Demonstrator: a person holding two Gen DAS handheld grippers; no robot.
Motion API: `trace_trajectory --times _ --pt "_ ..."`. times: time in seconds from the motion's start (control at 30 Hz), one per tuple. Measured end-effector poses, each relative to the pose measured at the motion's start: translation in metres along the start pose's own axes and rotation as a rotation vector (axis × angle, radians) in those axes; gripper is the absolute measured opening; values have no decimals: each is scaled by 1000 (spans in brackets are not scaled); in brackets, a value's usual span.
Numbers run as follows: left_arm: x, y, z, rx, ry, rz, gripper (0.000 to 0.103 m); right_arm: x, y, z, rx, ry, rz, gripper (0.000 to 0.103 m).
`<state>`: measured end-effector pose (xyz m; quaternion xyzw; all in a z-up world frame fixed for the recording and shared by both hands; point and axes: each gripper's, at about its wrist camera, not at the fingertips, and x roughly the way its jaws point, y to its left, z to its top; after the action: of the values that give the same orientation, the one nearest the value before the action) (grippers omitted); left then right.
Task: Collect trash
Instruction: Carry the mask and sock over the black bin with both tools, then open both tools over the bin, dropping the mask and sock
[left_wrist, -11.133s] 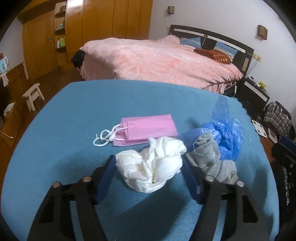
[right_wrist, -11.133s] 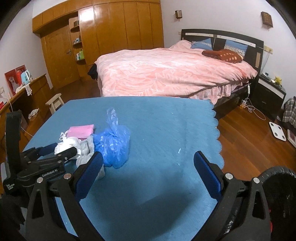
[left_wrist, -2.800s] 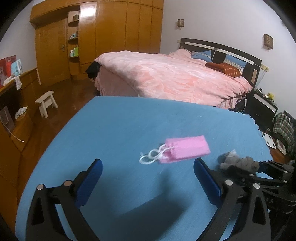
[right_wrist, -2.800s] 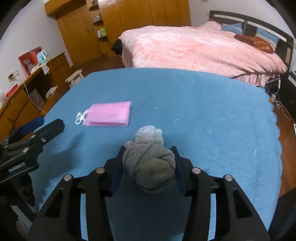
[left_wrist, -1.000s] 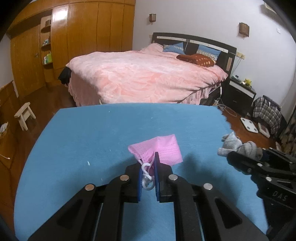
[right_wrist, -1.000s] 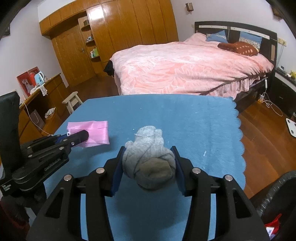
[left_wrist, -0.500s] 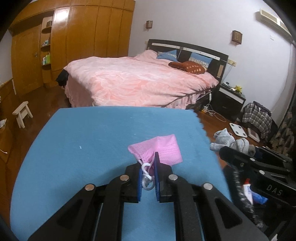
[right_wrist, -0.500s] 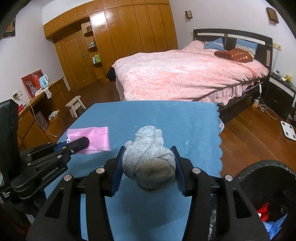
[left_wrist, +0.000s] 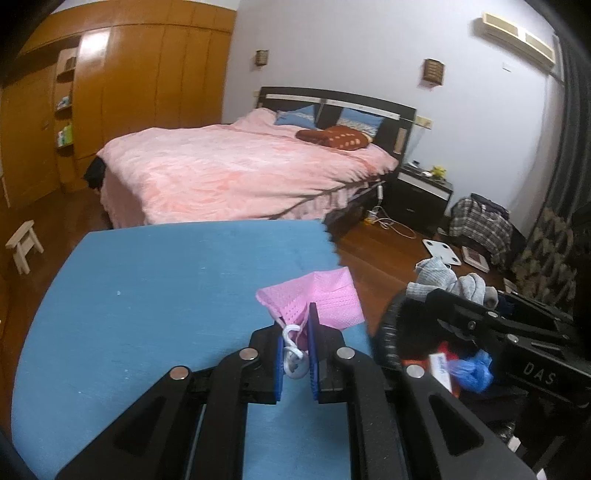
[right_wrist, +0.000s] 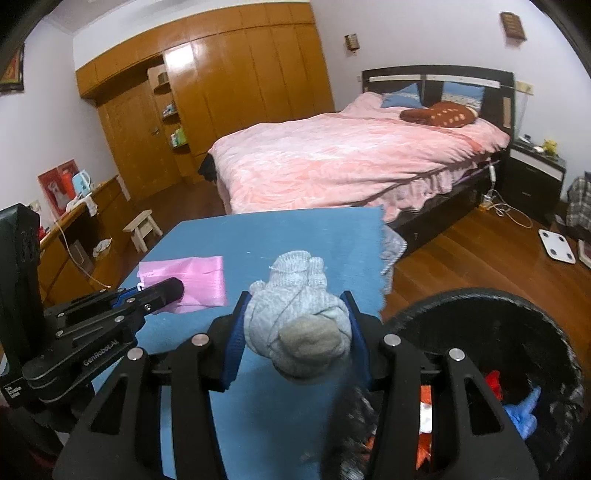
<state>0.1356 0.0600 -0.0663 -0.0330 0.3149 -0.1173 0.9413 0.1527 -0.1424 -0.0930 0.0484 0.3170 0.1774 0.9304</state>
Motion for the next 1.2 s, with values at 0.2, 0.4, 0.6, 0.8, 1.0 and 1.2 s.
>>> trace_trajectory --times 0.2,0.4,0.6,0.8,1.0,1.2 --pt "-5 -38 0 45 -2 -49 11 -36 -32 -15 39 -23 -53 47" --pt "-7 -74 -3 89 -5 -108 11 -62 -64 -29 69 -41 -109 47" --pt "3 -114 -7 140 4 -180 11 -80 -94 -37 90 -50 -170 47" --pt "18 -150 -10 186 25 -244 11 -91 -129 -48 132 -50 -237 47" --pt "34 -180 -15 229 46 -284 11 -92 -156 -61 162 -41 -284 47" --pt "51 -198 -19 252 74 -304 12 -86 -172 -71 188 -30 -303 47"
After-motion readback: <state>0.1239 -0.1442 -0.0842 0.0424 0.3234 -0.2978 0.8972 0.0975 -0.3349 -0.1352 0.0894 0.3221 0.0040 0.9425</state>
